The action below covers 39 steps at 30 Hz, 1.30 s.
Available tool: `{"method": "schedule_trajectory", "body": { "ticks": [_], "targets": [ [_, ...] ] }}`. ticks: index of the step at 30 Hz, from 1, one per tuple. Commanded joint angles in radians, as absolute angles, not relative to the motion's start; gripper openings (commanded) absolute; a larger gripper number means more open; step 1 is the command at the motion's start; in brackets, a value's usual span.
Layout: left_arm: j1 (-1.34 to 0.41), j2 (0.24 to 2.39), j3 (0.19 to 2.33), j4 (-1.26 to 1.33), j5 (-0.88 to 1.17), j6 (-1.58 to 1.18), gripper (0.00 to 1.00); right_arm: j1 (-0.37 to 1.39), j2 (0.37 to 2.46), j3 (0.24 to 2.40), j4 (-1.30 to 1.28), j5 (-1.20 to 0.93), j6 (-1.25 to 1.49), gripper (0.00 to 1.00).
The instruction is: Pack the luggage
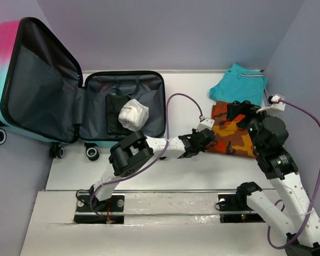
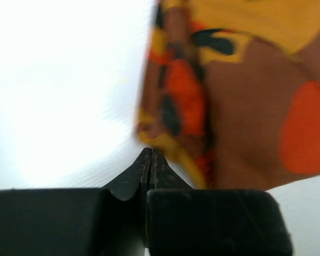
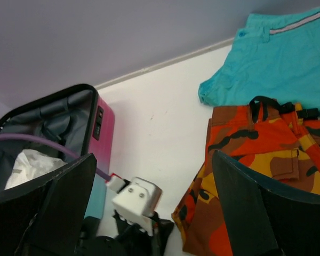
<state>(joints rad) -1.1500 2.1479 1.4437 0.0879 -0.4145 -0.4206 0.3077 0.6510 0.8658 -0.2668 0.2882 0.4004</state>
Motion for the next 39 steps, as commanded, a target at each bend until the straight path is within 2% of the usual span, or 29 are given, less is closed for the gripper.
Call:
{"method": "schedule_trajectory", "body": {
  "ticks": [1, 7, 10, 11, 13, 14, 15, 18, 20, 27, 32, 35, 39],
  "targets": [
    [-1.072, 2.025, 1.338, 0.075, -0.523, -0.431, 0.06, 0.305, 0.683, 0.786, -0.25, 0.244, 0.454, 0.95],
    [-1.02, 1.936, 1.23, 0.116, -0.519, -0.434, 0.06, 0.305, 0.727, 0.669, -0.215, 0.253, 0.514, 0.95],
    [-1.015, 1.893, 1.223, 0.117, -0.525, -0.425, 0.08, 0.305, 0.745, 0.637, -0.201, 0.325, 0.532, 0.97],
    [-1.017, 1.863, 1.221, 0.127, -0.508, -0.423, 0.22, 0.276, 0.756, 0.629, -0.201, 0.368, 0.546, 0.99],
    [-1.019, 1.844, 1.223, 0.162, -0.444, -0.414, 0.4, 0.224, 0.77, 0.603, -0.186, 0.388, 0.571, 1.0],
    [-1.019, 1.848, 1.242, 0.188, -0.349, -0.414, 0.58, 0.139, 0.782, 0.601, -0.172, 0.338, 0.58, 1.0],
    [-1.02, 1.859, 1.261, 0.195, -0.304, -0.413, 0.67, 0.093, 0.813, 0.601, -0.164, 0.3, 0.583, 1.0],
    [-1.011, 1.942, 1.344, 0.21, -0.146, -0.42, 0.81, -0.073, 0.859, 0.609, -0.134, 0.163, 0.603, 1.0],
    [-1.006, 2.026, 1.421, 0.204, -0.062, -0.431, 0.84, -0.126, 0.884, 0.614, -0.112, 0.106, 0.623, 1.0],
    [-0.946, 2.266, 1.669, 0.152, 0.13, -0.48, 0.84, -0.244, 0.907, 0.578, -0.097, 0.077, 0.637, 1.0],
    [-0.943, 2.411, 1.833, 0.077, 0.15, -0.476, 0.82, -0.362, 0.899, 0.52, -0.094, 0.133, 0.617, 1.0],
    [-0.943, 2.437, 1.839, 0.074, 0.109, -0.472, 0.78, -0.399, 0.933, 0.486, -0.078, 0.127, 0.629, 1.0],
    [-0.939, 2.421, 1.777, 0.1, 0.075, -0.457, 0.4, -0.42, 0.986, 0.486, -0.057, 0.089, 0.621, 1.0]
  ]
}}
